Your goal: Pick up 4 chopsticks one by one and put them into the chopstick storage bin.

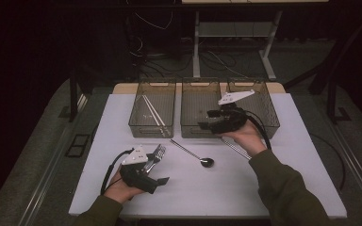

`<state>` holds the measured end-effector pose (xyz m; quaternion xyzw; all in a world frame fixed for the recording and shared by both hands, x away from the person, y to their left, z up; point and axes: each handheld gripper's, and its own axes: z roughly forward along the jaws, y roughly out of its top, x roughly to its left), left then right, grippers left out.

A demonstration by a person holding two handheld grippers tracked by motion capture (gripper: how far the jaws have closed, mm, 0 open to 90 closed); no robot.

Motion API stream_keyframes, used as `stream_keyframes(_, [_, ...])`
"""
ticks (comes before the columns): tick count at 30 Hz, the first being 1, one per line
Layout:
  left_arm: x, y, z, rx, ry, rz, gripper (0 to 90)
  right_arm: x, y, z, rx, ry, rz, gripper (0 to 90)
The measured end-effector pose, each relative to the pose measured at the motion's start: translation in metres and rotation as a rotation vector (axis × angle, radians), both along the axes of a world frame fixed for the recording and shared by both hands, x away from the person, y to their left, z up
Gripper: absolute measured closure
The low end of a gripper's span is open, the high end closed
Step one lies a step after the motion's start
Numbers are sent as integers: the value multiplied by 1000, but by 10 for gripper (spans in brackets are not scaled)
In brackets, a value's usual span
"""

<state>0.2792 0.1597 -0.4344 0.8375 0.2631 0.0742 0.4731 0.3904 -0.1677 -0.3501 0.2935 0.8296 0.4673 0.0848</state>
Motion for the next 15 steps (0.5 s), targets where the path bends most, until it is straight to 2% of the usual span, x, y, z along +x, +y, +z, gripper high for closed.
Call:
stream_keyframes(8, [-1, 0, 0, -2, -2, 4, 0, -17, -30, -10, -4, 15, -17, 364])
stream_keyframes(15, [0, 0, 0, 2, -1, 4, 0, -35, -57, -19, -6, 56, -31, 396])
